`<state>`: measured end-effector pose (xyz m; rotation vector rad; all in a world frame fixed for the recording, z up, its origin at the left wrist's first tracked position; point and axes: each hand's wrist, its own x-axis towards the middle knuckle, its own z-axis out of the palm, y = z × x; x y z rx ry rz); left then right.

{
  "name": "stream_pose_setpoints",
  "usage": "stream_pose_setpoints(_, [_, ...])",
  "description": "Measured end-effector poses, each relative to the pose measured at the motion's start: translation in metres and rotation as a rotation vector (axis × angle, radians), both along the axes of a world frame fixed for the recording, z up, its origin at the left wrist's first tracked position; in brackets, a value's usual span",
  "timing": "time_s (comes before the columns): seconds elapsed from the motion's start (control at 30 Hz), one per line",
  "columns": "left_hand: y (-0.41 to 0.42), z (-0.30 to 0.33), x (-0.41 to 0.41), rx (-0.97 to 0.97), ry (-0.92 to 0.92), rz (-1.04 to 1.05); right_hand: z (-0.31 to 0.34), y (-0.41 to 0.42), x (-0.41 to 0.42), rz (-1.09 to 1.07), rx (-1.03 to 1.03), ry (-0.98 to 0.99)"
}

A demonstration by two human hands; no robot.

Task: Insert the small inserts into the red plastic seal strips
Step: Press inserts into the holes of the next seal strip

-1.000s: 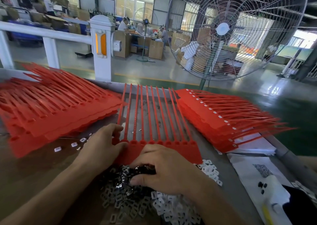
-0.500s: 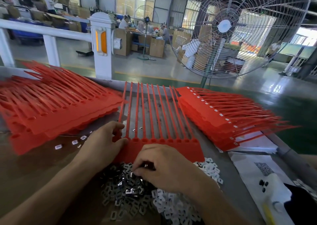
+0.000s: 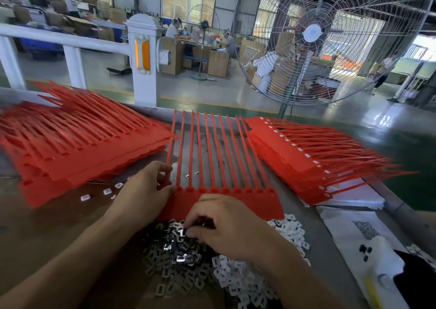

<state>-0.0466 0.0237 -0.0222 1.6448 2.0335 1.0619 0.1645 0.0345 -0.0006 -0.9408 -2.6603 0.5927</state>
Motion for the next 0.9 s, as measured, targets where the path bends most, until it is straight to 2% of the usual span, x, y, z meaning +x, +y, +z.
stream_pose_setpoints(0.53, [-0.002, 0.004, 0.002, -0.013, 0.034, -0.006, -0.003, 0.001, 0.003, -0.087, -0.070, 0.244])
stream_pose_setpoints(0.7, [-0.005, 0.007, 0.002, 0.151, 0.102, 0.014, 0.001, 0.009, 0.000, -0.192, -0.126, 0.312])
stream_pose_setpoints(0.77, [-0.005, 0.009, 0.004, 0.248, 0.054, -0.016, 0.006, 0.018, -0.004, -0.263, -0.197, 0.355])
stream_pose_setpoints(0.9, [-0.005, 0.009, 0.012, 0.323, -0.058, -0.113, 0.013, 0.033, -0.011, -0.369, -0.380, 0.483])
